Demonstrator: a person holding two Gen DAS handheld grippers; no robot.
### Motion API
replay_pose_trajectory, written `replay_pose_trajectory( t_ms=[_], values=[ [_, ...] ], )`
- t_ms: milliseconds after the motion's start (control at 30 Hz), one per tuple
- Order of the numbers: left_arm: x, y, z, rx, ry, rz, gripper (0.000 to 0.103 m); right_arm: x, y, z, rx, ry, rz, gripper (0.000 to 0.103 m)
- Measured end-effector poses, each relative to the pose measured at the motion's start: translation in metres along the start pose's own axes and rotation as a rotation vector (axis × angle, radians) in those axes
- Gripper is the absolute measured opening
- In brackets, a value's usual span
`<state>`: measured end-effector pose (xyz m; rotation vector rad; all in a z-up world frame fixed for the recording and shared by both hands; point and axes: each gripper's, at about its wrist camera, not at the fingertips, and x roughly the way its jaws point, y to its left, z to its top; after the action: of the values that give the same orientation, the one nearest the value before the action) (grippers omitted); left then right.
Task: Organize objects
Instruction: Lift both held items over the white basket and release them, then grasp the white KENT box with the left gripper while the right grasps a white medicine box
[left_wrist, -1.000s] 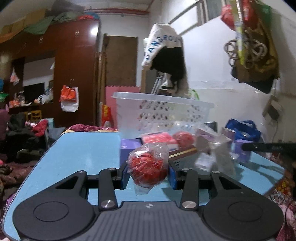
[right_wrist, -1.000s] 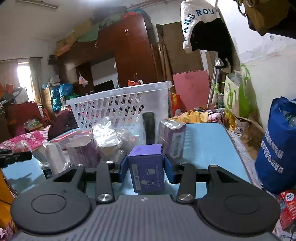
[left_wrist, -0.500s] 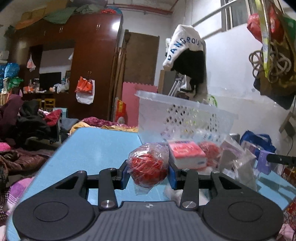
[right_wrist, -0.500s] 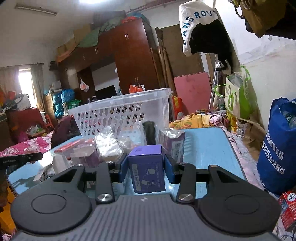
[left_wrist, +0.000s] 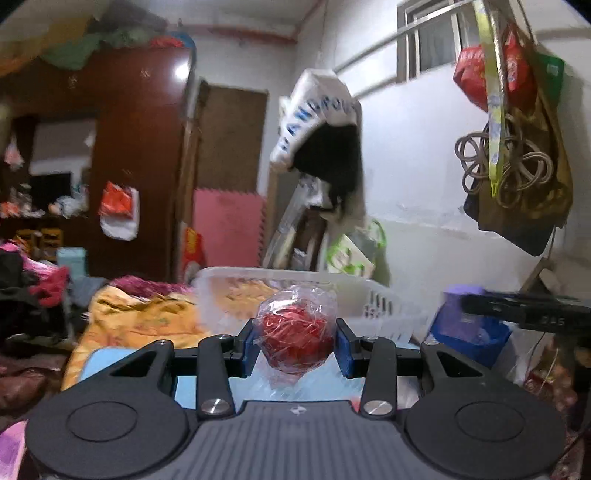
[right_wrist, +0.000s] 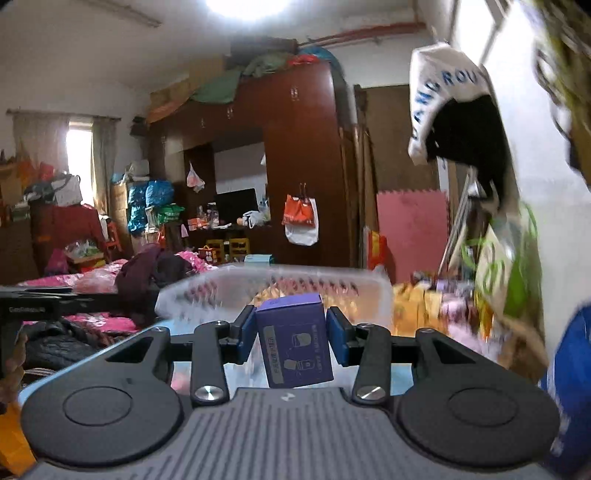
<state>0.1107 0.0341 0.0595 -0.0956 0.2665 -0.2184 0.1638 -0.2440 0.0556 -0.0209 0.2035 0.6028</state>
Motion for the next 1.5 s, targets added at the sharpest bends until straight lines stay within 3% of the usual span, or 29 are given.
replay_pose_trajectory(
  t_ms=[133,233,267,300,333,367,400,433,500,567,767,933,1100,1200,1300,1467,1500],
  values=[
    [0.059,-0.004,0.032,-0.015,0.084,0.007,0.045,0.051,0.009,0.026,-0.046,0.053,-0.022,0.045],
    [0.093,-0.004,0.037,-0.034,0.128,0.018,0.046,0.079,0.012,0.028,-0.068,0.1,-0.036,0.045],
    [0.098,-0.002,0.037,-0.055,0.127,0.018,0.049,0.085,0.011,0.027,-0.067,0.105,-0.043,0.045],
    [0.104,0.001,0.036,-0.071,0.127,0.01,0.06,0.088,0.01,0.025,-0.07,0.099,-0.048,0.046],
    [0.108,0.004,0.036,-0.083,0.13,0.004,0.069,0.093,0.009,0.024,-0.069,0.096,-0.054,0.05],
    [0.109,0.008,0.035,-0.095,0.137,0.012,0.082,0.091,0.008,0.022,-0.062,0.107,-0.054,0.069],
    [0.108,0.012,0.033,-0.112,0.147,0.027,0.083,0.088,0.007,0.02,-0.052,0.119,-0.054,0.078],
    [0.106,0.014,0.03,-0.118,0.157,0.032,0.083,0.083,0.006,0.019,-0.047,0.107,-0.059,0.085],
    [0.092,0.016,0.024,-0.098,0.155,0.013,0.083,0.064,0.008,0.017,-0.058,0.071,-0.057,0.089],
    [0.072,0.014,0.017,-0.062,0.137,0.031,0.083,0.042,0.01,0.012,-0.071,0.069,-0.042,0.103],
    [-0.011,0.012,-0.033,0.003,0.081,0.027,0.083,-0.017,0.009,-0.023,-0.077,0.09,0.005,0.103],
    [-0.053,-0.004,-0.088,0.056,0.096,0.025,0.083,-0.021,0.01,-0.07,-0.031,0.185,0.013,0.103],
    [-0.069,-0.018,-0.112,0.11,0.14,0.015,0.083,-0.012,0.017,-0.099,-0.043,0.21,0.017,0.103],
    [-0.067,-0.02,-0.117,0.133,0.168,0.044,0.083,-0.006,0.017,-0.102,-0.025,0.225,0.031,0.099],
    [-0.064,-0.017,-0.129,0.115,0.2,0.032,0.083,-0.001,0.02,-0.105,-0.036,0.246,0.028,0.082],
    [-0.054,-0.022,-0.146,0.136,0.213,0.053,0.083,0.002,0.018,-0.109,-0.035,0.27,0.025,0.039],
    [-0.054,-0.024,-0.148,0.148,0.201,0.065,0.083,0.0,0.018,-0.111,-0.042,0.271,0.012,0.038]
  ],
)
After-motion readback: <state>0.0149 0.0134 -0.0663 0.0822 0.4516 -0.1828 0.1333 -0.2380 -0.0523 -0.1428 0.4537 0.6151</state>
